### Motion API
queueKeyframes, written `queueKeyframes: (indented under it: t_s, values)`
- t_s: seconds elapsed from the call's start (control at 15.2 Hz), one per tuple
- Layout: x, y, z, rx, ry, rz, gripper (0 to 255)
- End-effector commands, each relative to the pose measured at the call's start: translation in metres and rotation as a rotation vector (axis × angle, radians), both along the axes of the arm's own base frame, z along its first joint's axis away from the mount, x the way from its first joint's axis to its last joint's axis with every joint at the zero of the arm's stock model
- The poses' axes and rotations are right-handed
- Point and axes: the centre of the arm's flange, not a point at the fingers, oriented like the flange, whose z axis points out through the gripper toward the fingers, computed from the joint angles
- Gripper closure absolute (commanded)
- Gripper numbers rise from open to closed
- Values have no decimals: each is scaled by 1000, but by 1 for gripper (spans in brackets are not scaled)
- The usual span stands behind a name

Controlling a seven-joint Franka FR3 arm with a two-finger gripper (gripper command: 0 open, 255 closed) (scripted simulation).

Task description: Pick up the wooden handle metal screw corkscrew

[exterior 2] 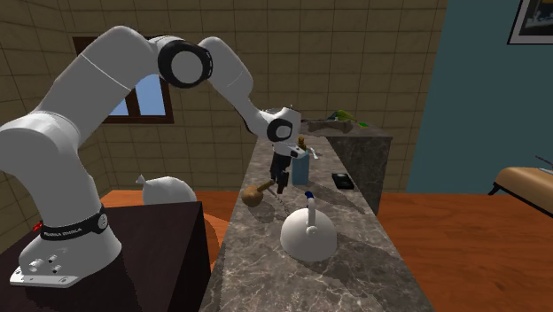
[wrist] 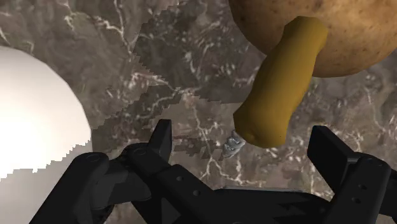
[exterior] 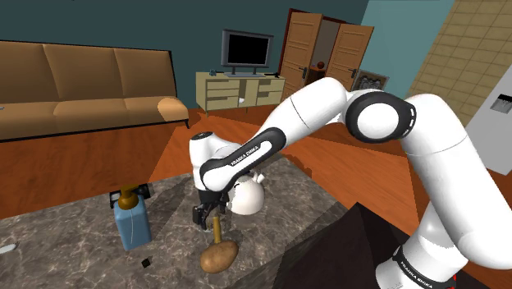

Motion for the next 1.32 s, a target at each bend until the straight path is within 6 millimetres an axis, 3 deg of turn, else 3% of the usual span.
queueKeyframes:
  t_s: [0.0,0.59,0.66,1.25]
  values:
    - [7,13,-17,-3,5,7,0]
    - [7,13,-57,-3,5,7,0]
    - [7,12,-57,-3,5,7,255]
    - [7,13,-57,-3,5,7,255]
